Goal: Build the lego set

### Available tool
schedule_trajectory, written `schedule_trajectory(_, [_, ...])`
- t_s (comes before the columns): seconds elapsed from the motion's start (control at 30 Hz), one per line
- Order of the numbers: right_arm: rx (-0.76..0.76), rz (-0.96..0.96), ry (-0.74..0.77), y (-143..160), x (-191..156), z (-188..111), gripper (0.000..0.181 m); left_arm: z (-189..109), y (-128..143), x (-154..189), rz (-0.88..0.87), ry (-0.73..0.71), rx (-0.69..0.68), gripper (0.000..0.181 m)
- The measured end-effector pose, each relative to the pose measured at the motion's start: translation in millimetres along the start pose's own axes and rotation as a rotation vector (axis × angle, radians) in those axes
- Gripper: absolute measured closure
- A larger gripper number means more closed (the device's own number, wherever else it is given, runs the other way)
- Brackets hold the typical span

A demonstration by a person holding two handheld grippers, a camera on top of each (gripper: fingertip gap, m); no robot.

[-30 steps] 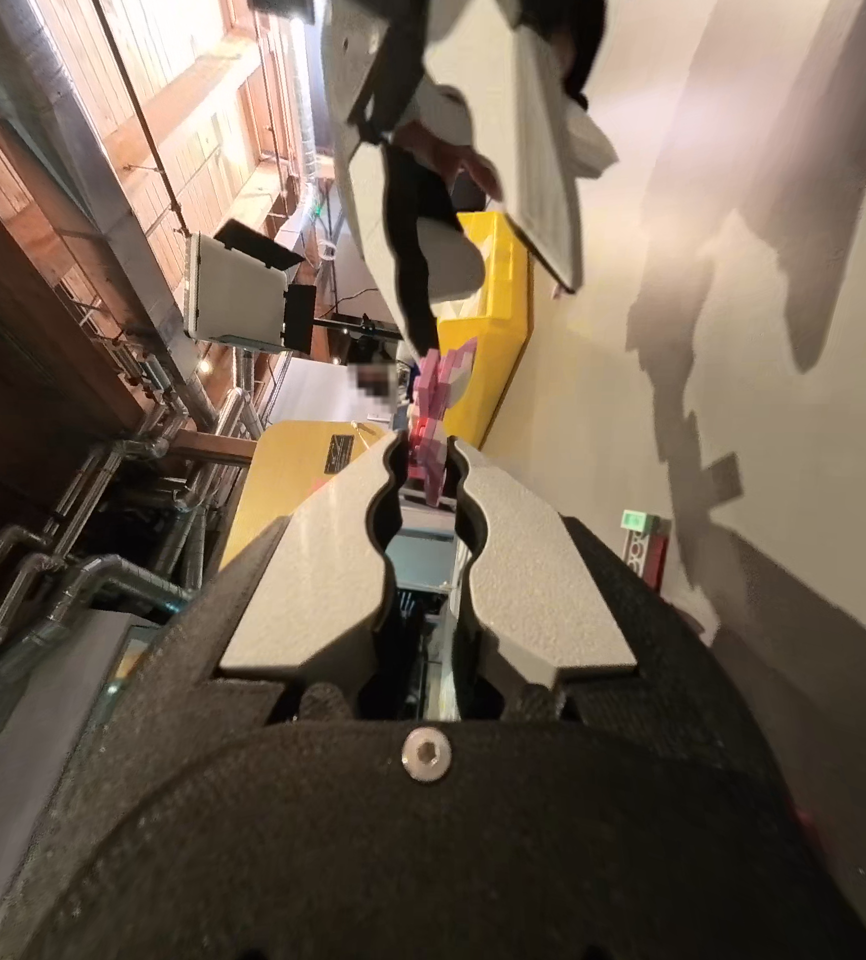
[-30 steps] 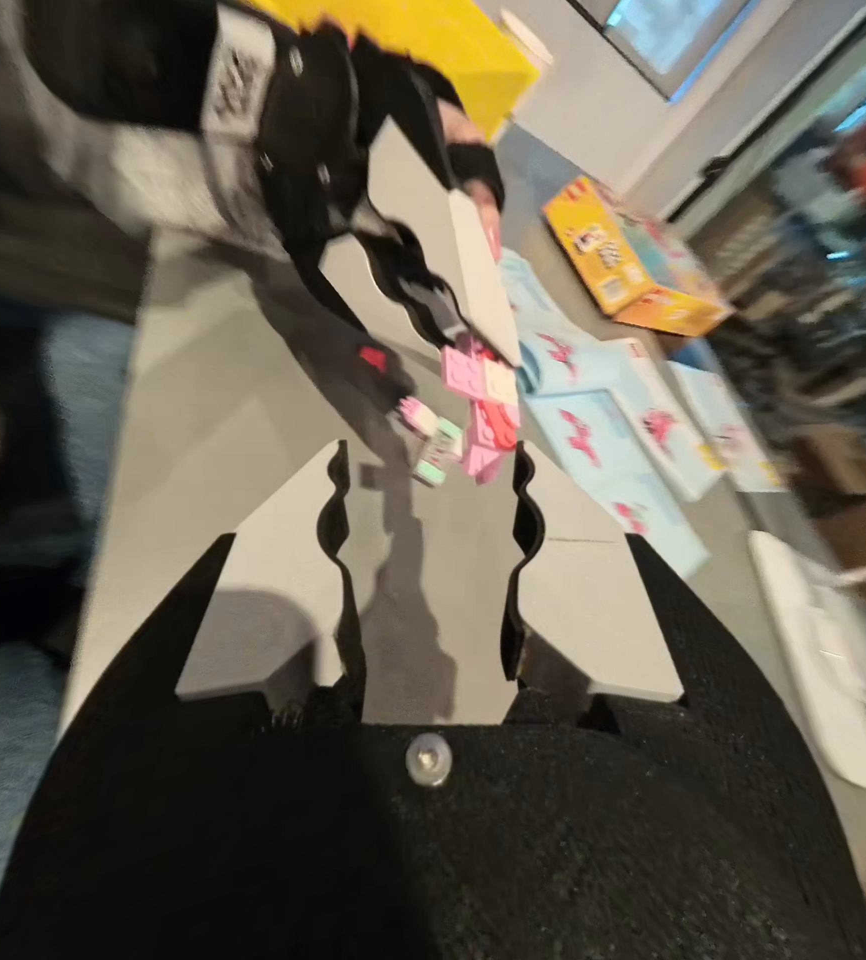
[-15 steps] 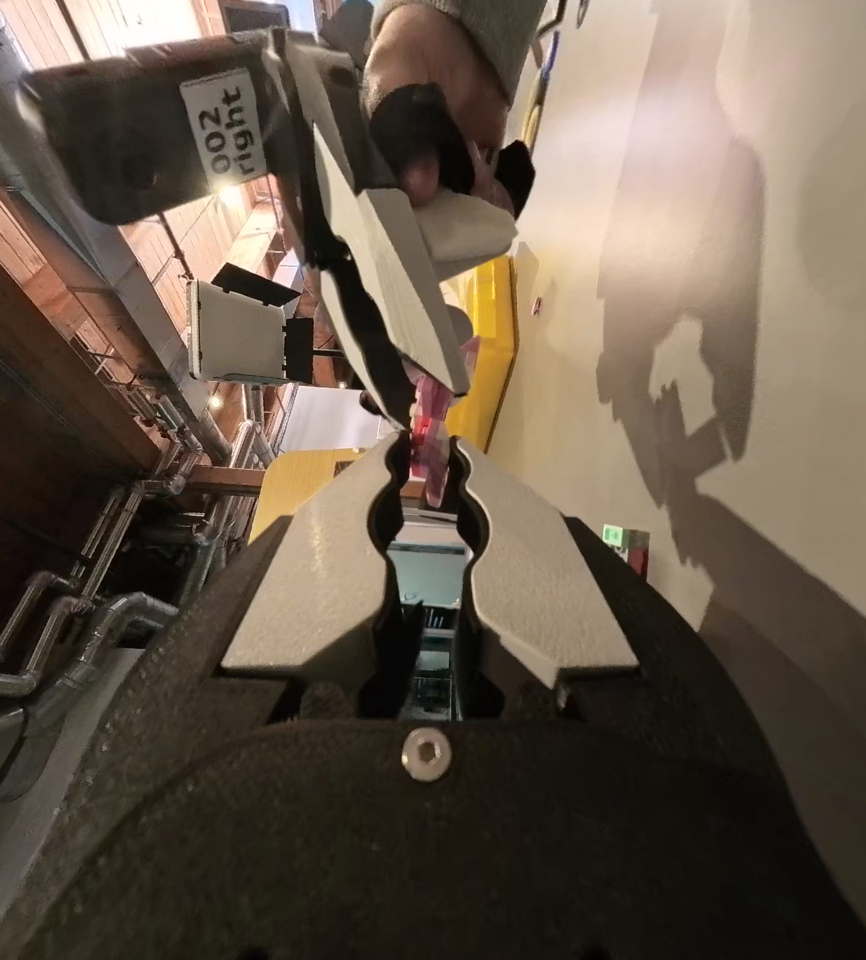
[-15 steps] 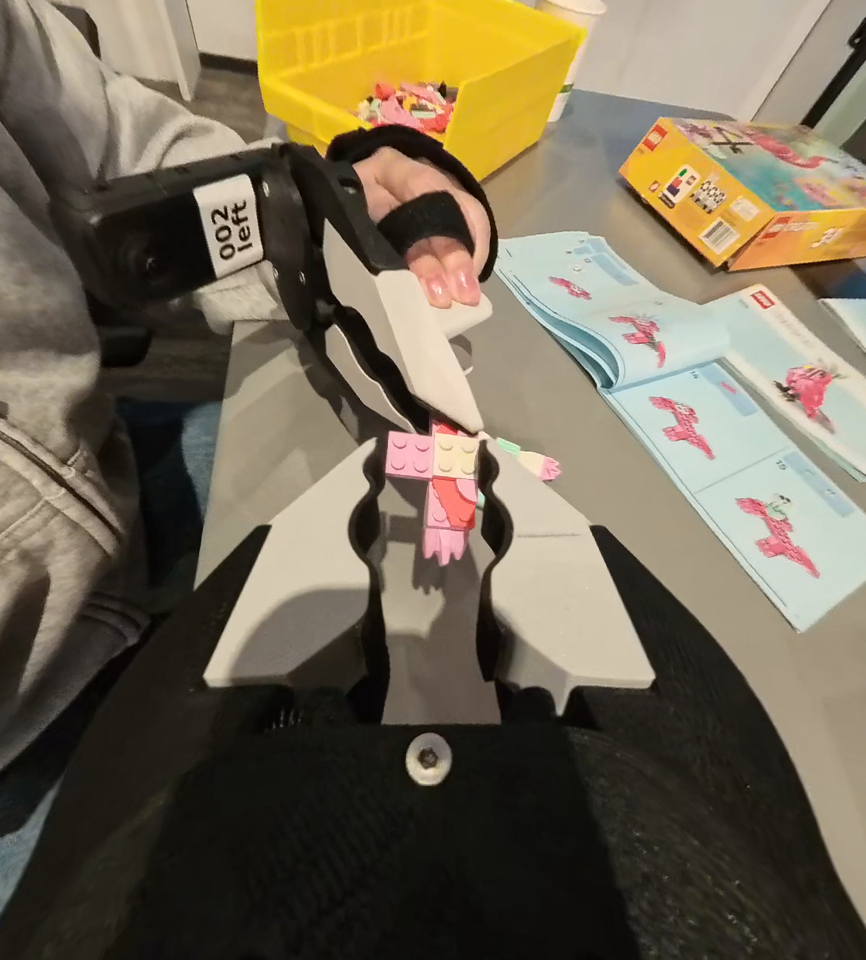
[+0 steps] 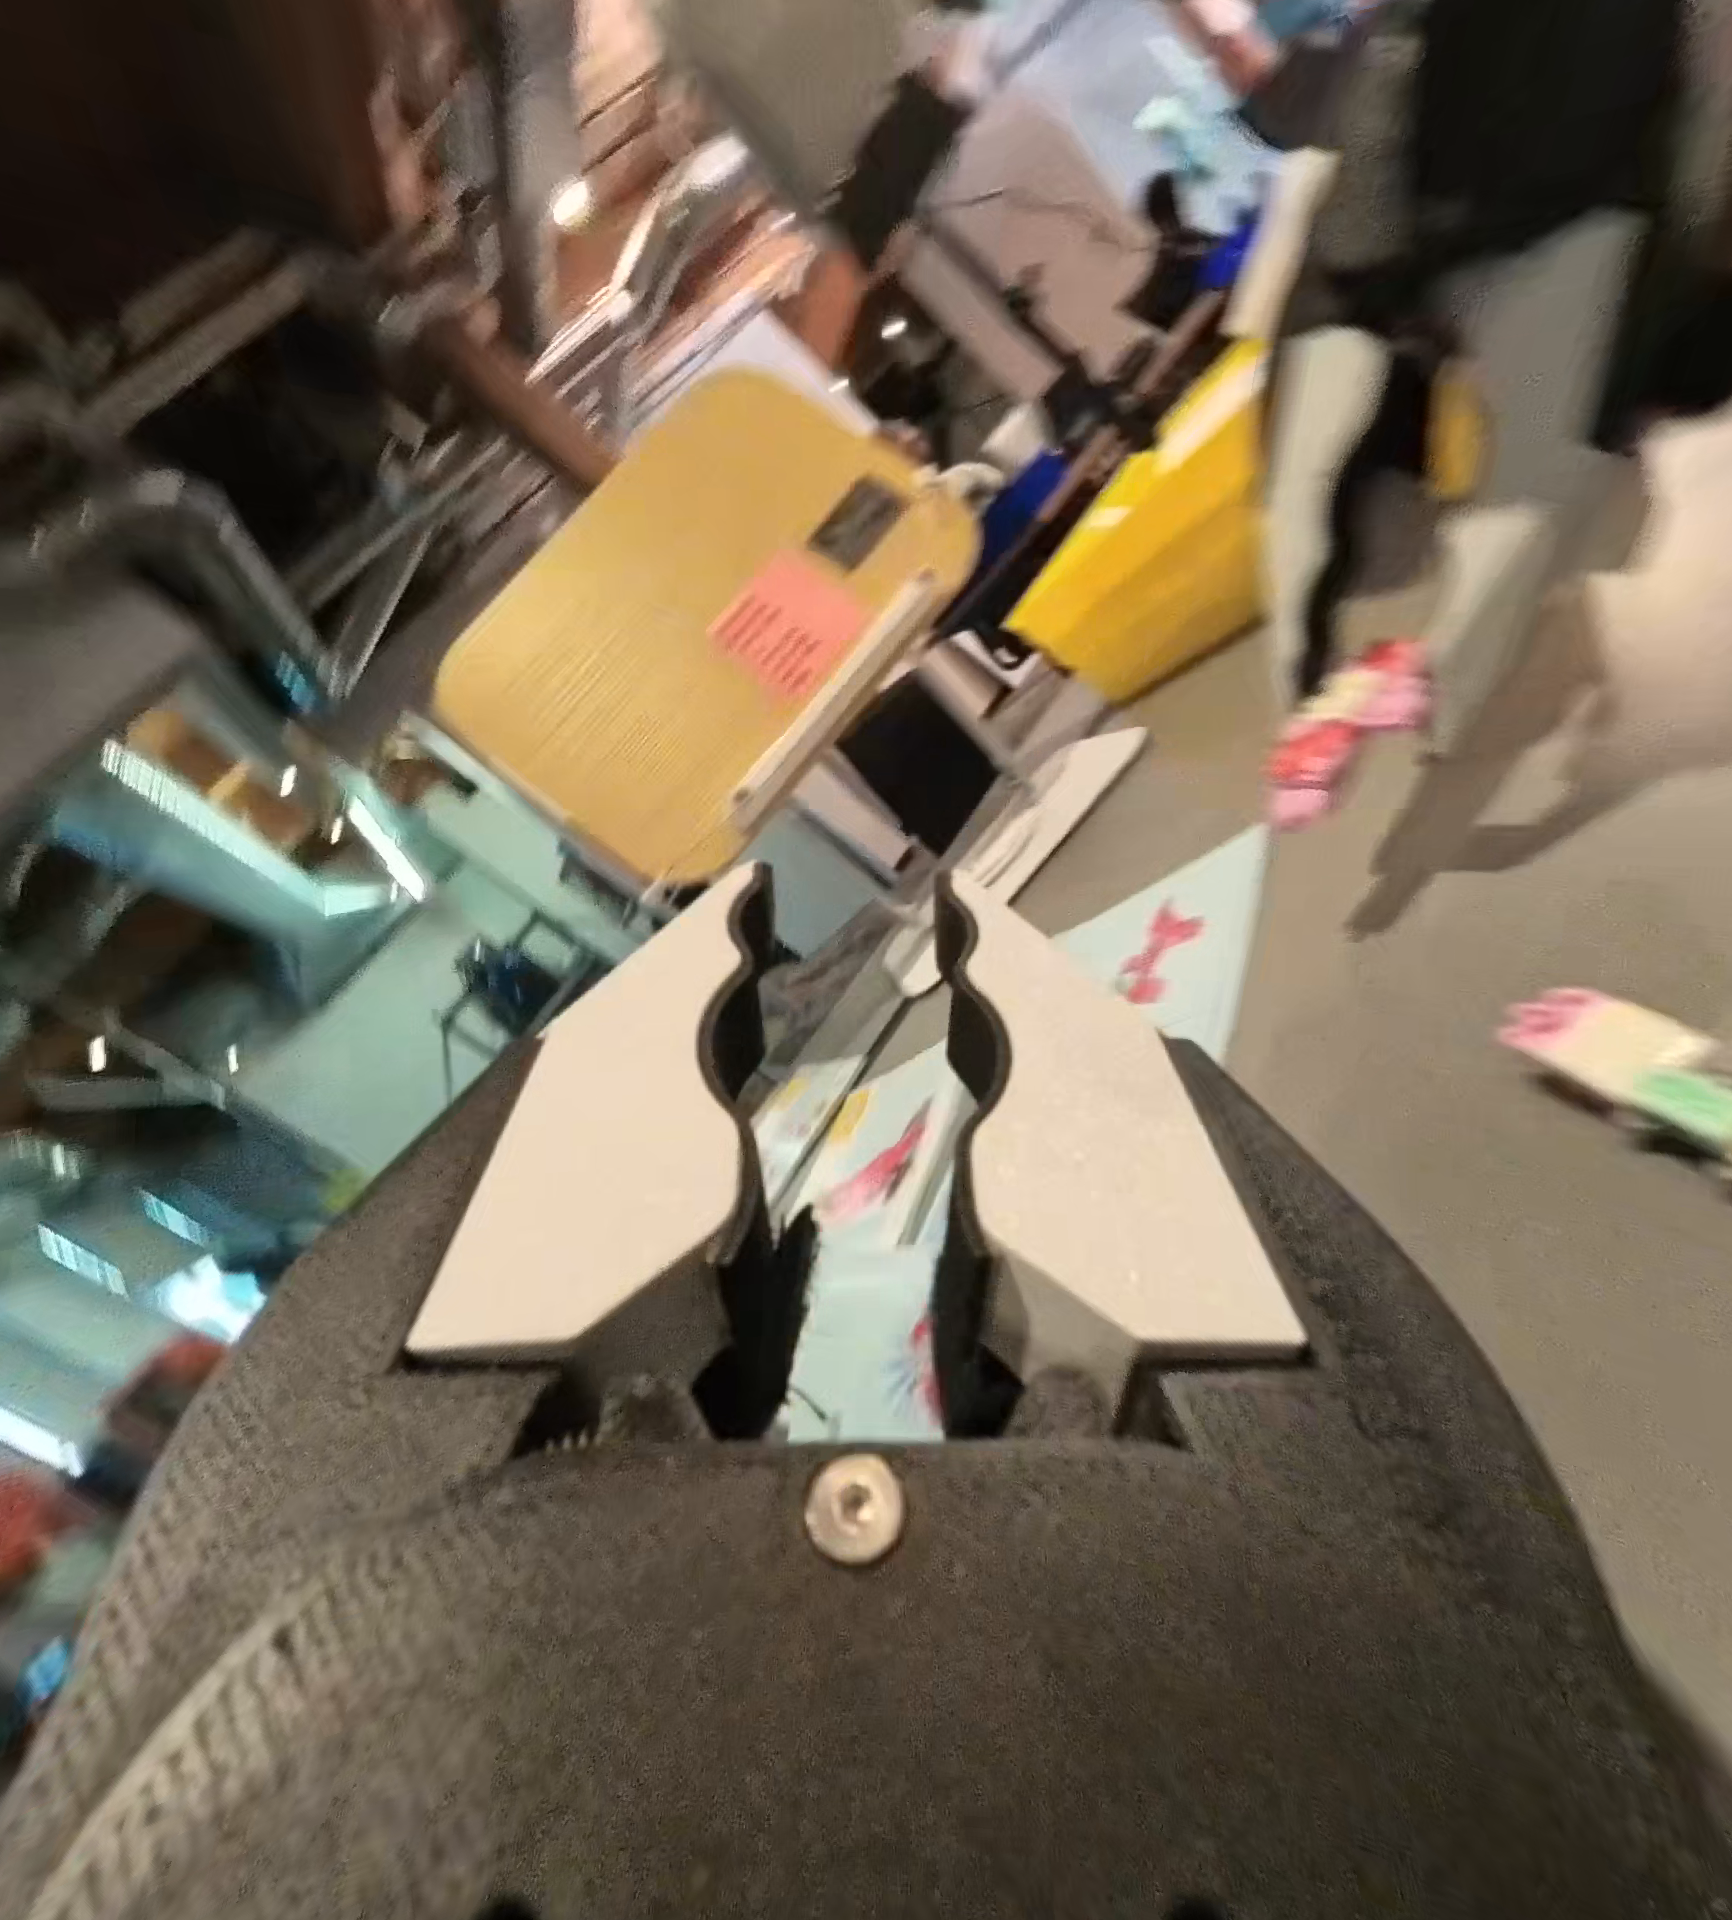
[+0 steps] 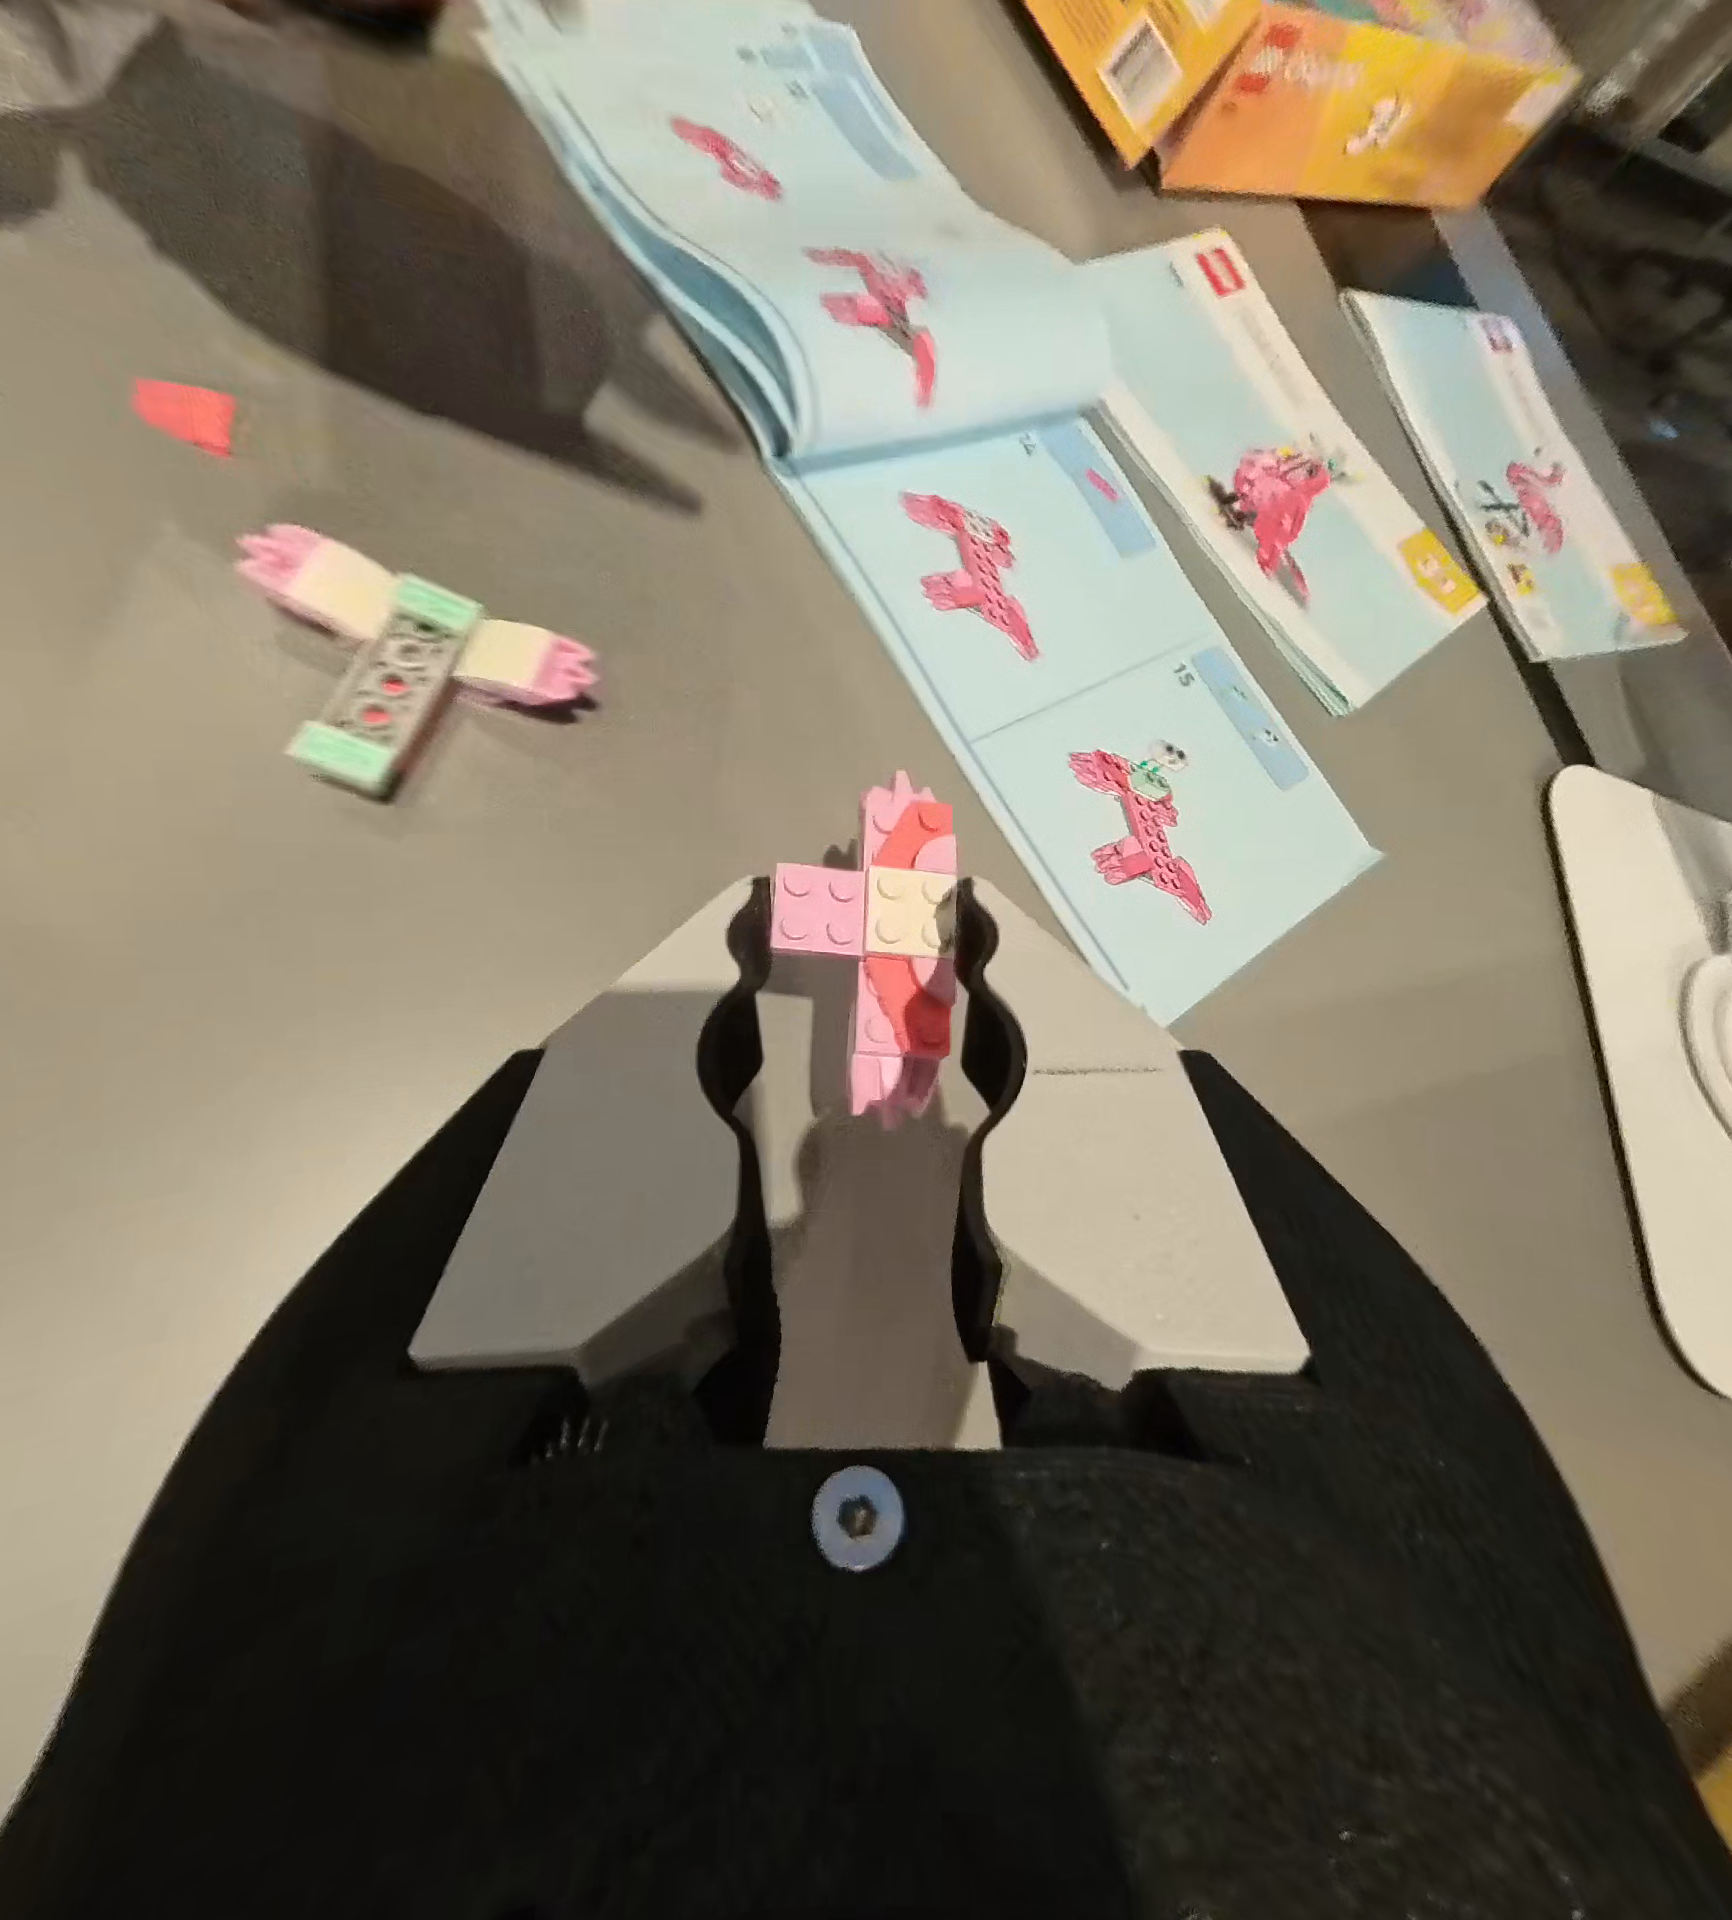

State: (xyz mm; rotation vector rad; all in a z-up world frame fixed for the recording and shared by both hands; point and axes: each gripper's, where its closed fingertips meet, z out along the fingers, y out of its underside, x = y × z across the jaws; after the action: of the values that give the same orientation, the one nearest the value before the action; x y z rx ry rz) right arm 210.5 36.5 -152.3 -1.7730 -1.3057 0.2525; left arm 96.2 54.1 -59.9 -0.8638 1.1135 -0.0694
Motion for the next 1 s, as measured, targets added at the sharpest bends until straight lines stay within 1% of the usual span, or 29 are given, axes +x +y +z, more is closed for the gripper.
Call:
schedule_trajectory(0.1, [0.001, 0.034, -0.023, 4, 5, 17, 0.148, -9, 38, -48, -0.155, -0.143, -0.06, 0.15])
schedule_trajectory(0.17, [-0.019, 0.023, -0.038, 9, -1, 18, 0.148, -14, 53, -64, -0.22, -0.198, -0.072, 0.15])
schedule_trajectory(0.23, [-0.042, 0.01, -0.026, 17, -5, 16, 0.148, -14, 60, -71, -0.295, -0.224, -0.062, 0.15])
schedule_trajectory(0.33, [-0.089, 0.006, -0.023, 29, -10, 11, 0.148, -10, 70, -70, -0.403, -0.198, -0.072, 0.152])
schedule_trajectory(0.47, [-0.093, 0.041, -0.071, 23, -19, 11, 0.148, -9, 82, -71, -0.527, -0.193, -0.093, 0.152])
schedule_trajectory(0.63, [-0.115, 0.055, -0.101, 26, -26, 12, 0.148, -10, 87, -73, -0.607, -0.193, -0.088, 0.153])
schedule_trajectory(0.73, [-0.111, 0.077, -0.126, 24, -30, 13, 0.148, -10, 89, -70, -0.664, -0.156, -0.085, 0.162])
schedule_trajectory(0.93, [-0.096, 0.109, -0.155, 24, -33, 17, 0.147, -10, 95, -71, -0.71, -0.156, -0.092, 0.161])
schedule_trajectory(1.0, [-0.081, 0.116, -0.162, 23, -34, 17, 0.142, -9, 95, -69, -0.705, -0.15, -0.095, 0.161])
